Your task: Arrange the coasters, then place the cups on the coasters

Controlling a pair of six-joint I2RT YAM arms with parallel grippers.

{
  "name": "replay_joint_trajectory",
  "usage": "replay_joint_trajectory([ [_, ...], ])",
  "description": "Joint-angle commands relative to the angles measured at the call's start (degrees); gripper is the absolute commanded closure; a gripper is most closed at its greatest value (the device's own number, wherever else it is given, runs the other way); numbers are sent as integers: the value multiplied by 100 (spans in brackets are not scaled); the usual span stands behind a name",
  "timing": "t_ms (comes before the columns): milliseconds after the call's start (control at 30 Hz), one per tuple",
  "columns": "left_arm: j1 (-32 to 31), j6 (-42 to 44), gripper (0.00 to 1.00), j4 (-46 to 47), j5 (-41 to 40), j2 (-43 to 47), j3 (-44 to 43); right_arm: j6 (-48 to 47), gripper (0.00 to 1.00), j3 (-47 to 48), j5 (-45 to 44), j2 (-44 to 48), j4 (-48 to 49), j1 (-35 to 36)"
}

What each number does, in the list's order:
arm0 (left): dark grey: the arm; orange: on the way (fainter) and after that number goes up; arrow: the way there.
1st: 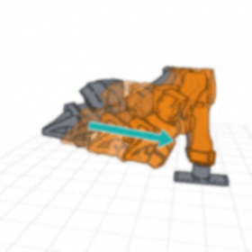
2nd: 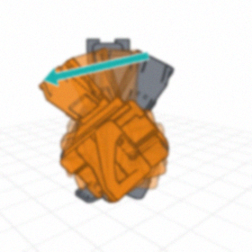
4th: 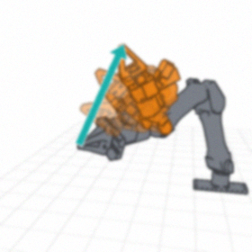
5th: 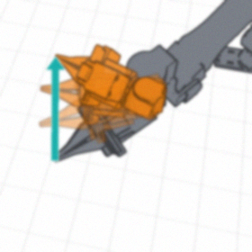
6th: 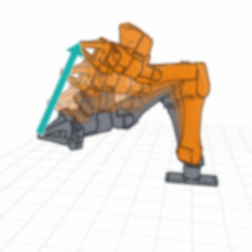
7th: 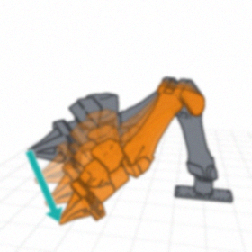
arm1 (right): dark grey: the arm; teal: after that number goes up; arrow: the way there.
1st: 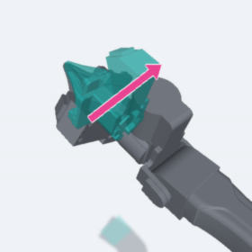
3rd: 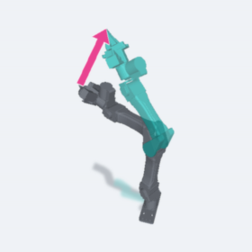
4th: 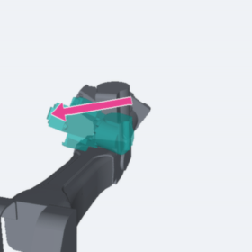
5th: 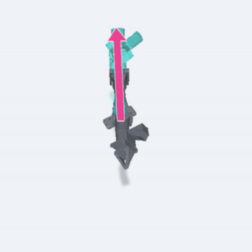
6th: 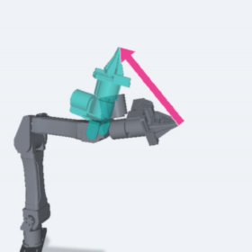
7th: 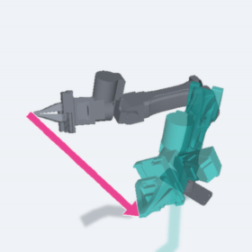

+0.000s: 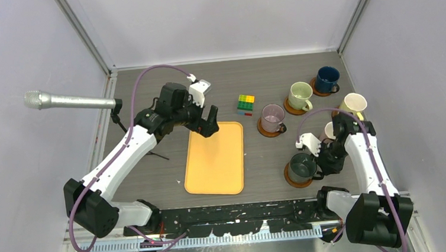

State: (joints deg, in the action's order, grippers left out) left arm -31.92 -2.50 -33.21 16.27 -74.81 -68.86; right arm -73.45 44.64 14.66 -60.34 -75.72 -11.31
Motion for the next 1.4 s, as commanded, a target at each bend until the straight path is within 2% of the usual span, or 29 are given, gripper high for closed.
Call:
replay_joint_trajectory([
  [0,-29,22,0,203,82,-27,-25,110,91,-81,269,308,-378,107],
  [333,-33,-31,0,244,96,-44,13,793,90,-143,404,429,-268,661],
  [600,-29,-5,0,244,59,48,96,641,88,-15,627,464,-666,1024],
  [800,-33,-31,0,317,42,80,186,859,87,51,530,376,-683,1069],
  [967,-33,-24,0,337,20,73,223,1193,86,321,511,135,-749,1070],
  [1133,-27,107,0,209,34,73,155,1214,81,640,291,160,-980,1062],
  [1367,-28,445,0,-437,10,-215,-441,1245,75,1501,197,95,-1400,961],
])
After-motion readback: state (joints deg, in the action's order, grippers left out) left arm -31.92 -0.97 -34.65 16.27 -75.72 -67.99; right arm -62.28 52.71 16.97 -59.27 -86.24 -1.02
